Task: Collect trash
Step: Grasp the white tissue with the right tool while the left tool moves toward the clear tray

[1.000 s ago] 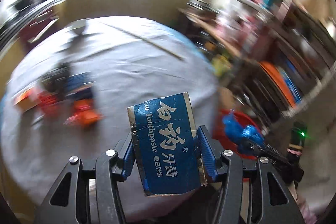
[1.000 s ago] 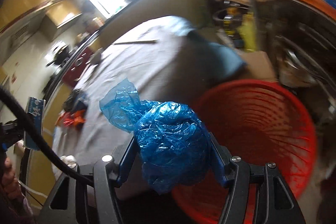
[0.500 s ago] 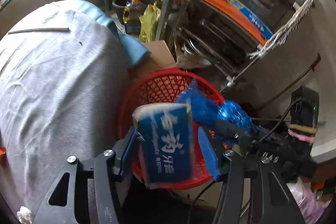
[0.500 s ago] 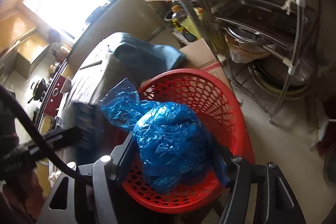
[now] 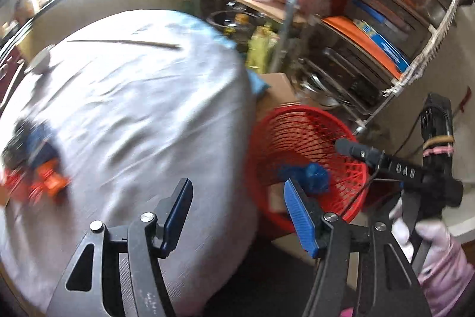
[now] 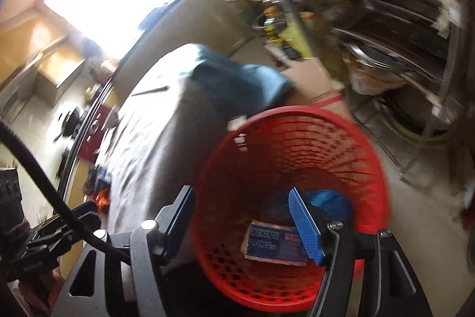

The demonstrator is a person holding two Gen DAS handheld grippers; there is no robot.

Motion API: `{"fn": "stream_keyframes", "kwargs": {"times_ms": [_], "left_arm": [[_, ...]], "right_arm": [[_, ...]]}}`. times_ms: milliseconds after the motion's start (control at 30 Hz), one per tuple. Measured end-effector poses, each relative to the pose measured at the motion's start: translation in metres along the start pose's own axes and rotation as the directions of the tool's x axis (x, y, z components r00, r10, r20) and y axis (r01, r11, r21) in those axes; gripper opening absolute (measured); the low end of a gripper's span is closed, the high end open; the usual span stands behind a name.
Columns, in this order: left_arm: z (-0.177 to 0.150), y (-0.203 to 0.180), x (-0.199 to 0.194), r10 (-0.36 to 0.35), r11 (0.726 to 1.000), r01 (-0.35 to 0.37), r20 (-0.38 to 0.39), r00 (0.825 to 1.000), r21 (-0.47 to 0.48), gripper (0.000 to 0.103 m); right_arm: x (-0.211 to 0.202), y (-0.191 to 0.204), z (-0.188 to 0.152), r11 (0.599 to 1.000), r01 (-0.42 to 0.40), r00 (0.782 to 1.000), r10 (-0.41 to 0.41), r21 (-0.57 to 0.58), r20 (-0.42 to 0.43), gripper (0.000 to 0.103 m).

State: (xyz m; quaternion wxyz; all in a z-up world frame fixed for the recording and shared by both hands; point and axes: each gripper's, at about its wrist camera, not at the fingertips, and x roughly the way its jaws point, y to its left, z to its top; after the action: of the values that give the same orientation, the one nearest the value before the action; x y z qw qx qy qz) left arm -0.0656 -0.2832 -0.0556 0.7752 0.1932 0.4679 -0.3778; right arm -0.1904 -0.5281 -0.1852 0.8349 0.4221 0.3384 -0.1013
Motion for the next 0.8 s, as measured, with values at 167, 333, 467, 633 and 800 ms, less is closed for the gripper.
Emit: {"fn": "stream_keyframes", "kwargs": {"times_ms": [167, 333, 467, 633, 800], "left_arm": [[-0.043, 0.072, -0.058, 0.162, 0.979, -0.15, 0.074, 0.984, -0.141, 0.072], [-0.104, 0.162, -0.105, 0.372, 0.875, -0.334, 0.046, 0.927, -0.35, 0.075], [-0.15, 0.222, -0.122, 0.473, 0.759, -0.426, -0.032, 0.881, -0.492, 0.075], [-0.186, 0.262, -0.128, 0.444, 0.69, -0.379, -0.053, 0.894, -0.617, 0.075], [-0.188, 0.276, -0.118, 0.389, 0.69, -0.319, -0.038, 0.92, -0.65, 0.075]], "right_arm": [[0.029, 0.068, -0.003, 0.986, -0.106, 0.992, 0.096, -0.132, -0.085, 0.069], [0.061, 0.148, -0.024, 0.933, -0.235, 0.961, 0.181, -0.273, -0.21, 0.069], [0.086, 0.217, -0.058, 0.854, -0.366, 0.905, 0.234, -0.369, -0.356, 0.069], [0.115, 0.283, -0.108, 0.773, -0.469, 0.828, 0.218, -0.426, -0.516, 0.069], [0.149, 0.318, -0.137, 0.763, -0.446, 0.815, 0.13, -0.469, -0.564, 0.069]]}}
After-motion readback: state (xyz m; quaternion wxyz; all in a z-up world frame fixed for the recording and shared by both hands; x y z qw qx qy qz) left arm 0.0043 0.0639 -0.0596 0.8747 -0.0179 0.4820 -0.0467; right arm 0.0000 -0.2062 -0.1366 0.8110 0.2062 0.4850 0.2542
